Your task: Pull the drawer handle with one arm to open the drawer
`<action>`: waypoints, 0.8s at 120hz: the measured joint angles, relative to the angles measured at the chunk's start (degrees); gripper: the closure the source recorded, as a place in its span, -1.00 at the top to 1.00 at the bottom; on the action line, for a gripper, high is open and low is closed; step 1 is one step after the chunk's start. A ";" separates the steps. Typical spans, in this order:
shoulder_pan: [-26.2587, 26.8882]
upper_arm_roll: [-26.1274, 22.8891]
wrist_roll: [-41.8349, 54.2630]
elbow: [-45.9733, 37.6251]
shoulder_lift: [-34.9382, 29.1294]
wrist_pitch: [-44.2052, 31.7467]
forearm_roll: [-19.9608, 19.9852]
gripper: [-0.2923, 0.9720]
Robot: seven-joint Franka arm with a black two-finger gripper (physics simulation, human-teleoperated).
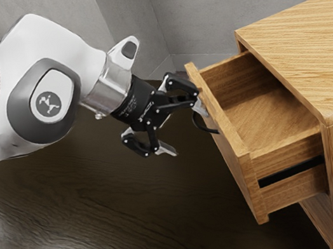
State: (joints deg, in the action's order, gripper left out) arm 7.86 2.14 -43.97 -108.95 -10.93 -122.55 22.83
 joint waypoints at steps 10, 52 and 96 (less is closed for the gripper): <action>0.19 0.86 0.10 -2.55 -2.62 -0.19 0.02 0.54; -0.47 3.50 0.53 -10.53 -10.04 -0.93 0.07 0.53; -2.55 6.41 0.95 -16.02 -19.73 -0.16 -0.82 0.53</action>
State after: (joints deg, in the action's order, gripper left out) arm 5.31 8.55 -43.02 -124.97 -30.66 -122.71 22.01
